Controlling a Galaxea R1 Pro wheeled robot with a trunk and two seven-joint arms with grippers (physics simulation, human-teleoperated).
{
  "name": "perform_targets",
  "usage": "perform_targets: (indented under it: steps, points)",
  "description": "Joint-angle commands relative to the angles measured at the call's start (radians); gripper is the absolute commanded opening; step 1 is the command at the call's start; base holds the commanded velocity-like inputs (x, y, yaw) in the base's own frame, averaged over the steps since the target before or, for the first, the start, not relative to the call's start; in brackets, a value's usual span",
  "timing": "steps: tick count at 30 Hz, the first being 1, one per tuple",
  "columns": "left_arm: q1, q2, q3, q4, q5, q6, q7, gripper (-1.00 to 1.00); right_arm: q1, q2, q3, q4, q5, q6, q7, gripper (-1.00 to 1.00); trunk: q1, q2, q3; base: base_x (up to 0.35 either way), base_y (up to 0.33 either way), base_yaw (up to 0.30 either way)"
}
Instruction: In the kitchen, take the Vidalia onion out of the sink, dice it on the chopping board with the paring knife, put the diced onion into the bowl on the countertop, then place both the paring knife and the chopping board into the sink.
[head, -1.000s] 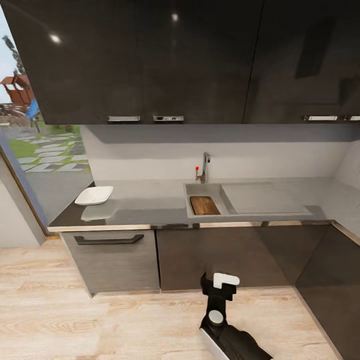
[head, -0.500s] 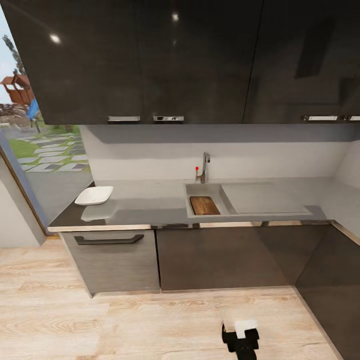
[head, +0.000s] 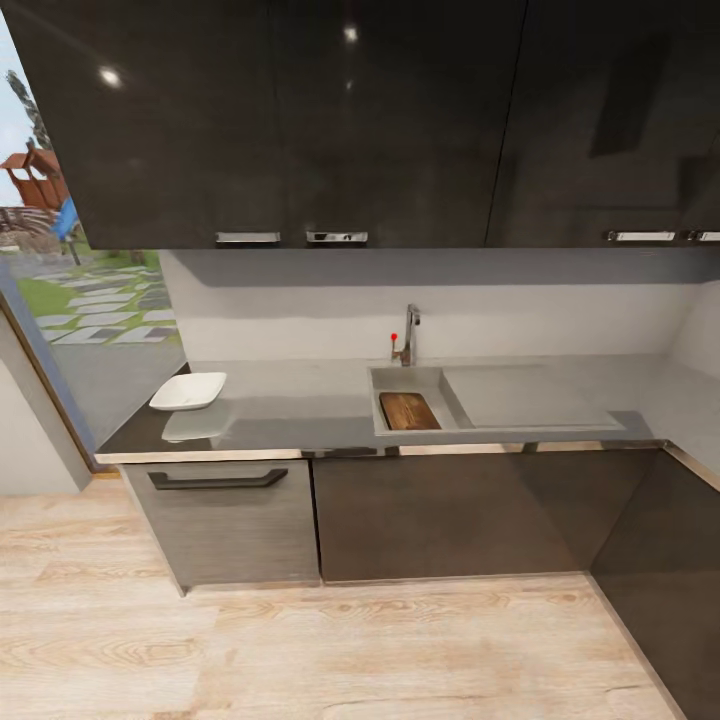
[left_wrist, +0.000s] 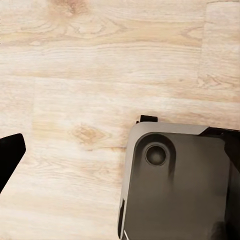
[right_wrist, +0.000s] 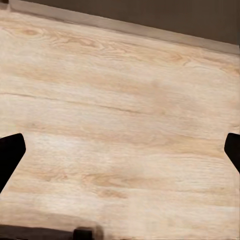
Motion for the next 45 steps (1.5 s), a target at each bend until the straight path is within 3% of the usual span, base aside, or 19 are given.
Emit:
perform_targets:
  steps: [1, 10, 15, 17, 19, 21, 23, 24, 26, 30, 34, 38, 41, 45]
  points:
    - [0.000, 0.002, -0.008, -0.001, 0.010, -0.003, 0.009, 1.00, 0.010, -0.004, 0.009, -0.001, -0.004, 0.000, -0.003, 1.00, 0.001, -0.002, -0.002, 0.000, 0.000, 0.000]
    - [-0.002, 0.002, -0.008, 0.001, 0.010, -0.001, 0.010, 1.00, 0.133, -0.040, 0.009, -0.001, -0.004, 0.003, 0.070, 1.00, 0.001, -0.002, -0.002, 0.000, 0.000, 0.000]
    - [-0.013, 0.002, -0.008, 0.014, 0.011, 0.004, 0.012, 1.00, 0.201, -0.042, 0.009, -0.001, -0.004, 0.018, 0.109, 1.00, 0.001, -0.002, -0.002, 0.000, 0.000, 0.000]
    - [-0.030, 0.001, -0.008, 0.046, 0.013, 0.008, 0.013, 1.00, 0.213, -0.041, 0.009, -0.001, -0.004, 0.049, 0.115, 1.00, 0.001, -0.002, -0.002, 0.000, 0.000, 0.000]
    - [-0.078, -0.001, -0.008, 0.129, 0.014, 0.013, 0.015, 1.00, 0.219, -0.040, 0.007, -0.002, -0.009, 0.127, 0.118, 1.00, 0.001, -0.002, -0.002, 0.000, 0.000, 0.000]
    - [-0.129, -0.003, -0.007, 0.207, 0.015, 0.026, 0.016, 1.00, 0.221, -0.038, 0.006, -0.004, -0.038, 0.191, 0.119, 1.00, 0.001, -0.002, -0.002, 0.000, 0.000, 0.000]
    - [-0.171, -0.005, -0.008, 0.263, 0.015, 0.079, 0.018, 1.00, 0.222, -0.037, 0.006, -0.005, -0.111, 0.232, 0.120, 1.00, 0.001, -0.002, -0.002, 0.000, 0.000, 0.000]
    - [-0.182, -0.008, -0.008, 0.280, 0.015, 0.147, 0.017, 1.00, 0.224, -0.038, 0.006, -0.005, -0.147, 0.242, 0.121, 1.00, 0.001, -0.002, -0.002, 0.000, 0.000, 0.000]
    - [-0.190, -0.014, -0.010, 0.310, 0.015, 0.254, 0.016, 1.00, 0.226, -0.040, 0.006, -0.005, -0.173, 0.249, 0.122, 1.00, 0.001, -0.002, -0.002, 0.000, 0.000, 0.000]
    - [-0.193, -0.017, -0.014, 0.397, 0.014, 0.304, 0.013, 1.00, 0.226, -0.041, 0.006, -0.005, -0.186, 0.252, 0.121, 1.00, 0.001, -0.002, -0.002, 0.000, 0.000, 0.000]
    - [-0.193, -0.028, -0.015, 0.489, 0.016, 0.298, 0.009, 1.00, 0.226, -0.042, 0.005, -0.005, -0.190, 0.253, 0.113, 1.00, 0.001, -0.002, -0.002, 0.000, 0.000, 0.000]
    - [-0.193, -0.033, -0.015, 0.563, 0.018, 0.205, 0.008, 1.00, 0.226, -0.035, 0.007, -0.006, -0.190, 0.253, 0.109, 1.00, 0.001, -0.002, -0.002, 0.000, 0.000, 0.000]
    - [-0.193, -0.034, -0.015, 0.628, 0.018, 0.177, 0.008, 1.00, 0.226, -0.032, 0.008, -0.007, -0.191, 0.249, 0.109, 1.00, 0.001, -0.002, -0.002, 0.000, 0.000, 0.000]
    - [-0.193, -0.033, -0.014, 0.657, 0.016, 0.168, 0.008, 1.00, 0.226, -0.032, 0.007, -0.012, -0.190, 0.239, 0.109, 1.00, 0.001, -0.002, -0.002, 0.000, 0.000, 0.000]
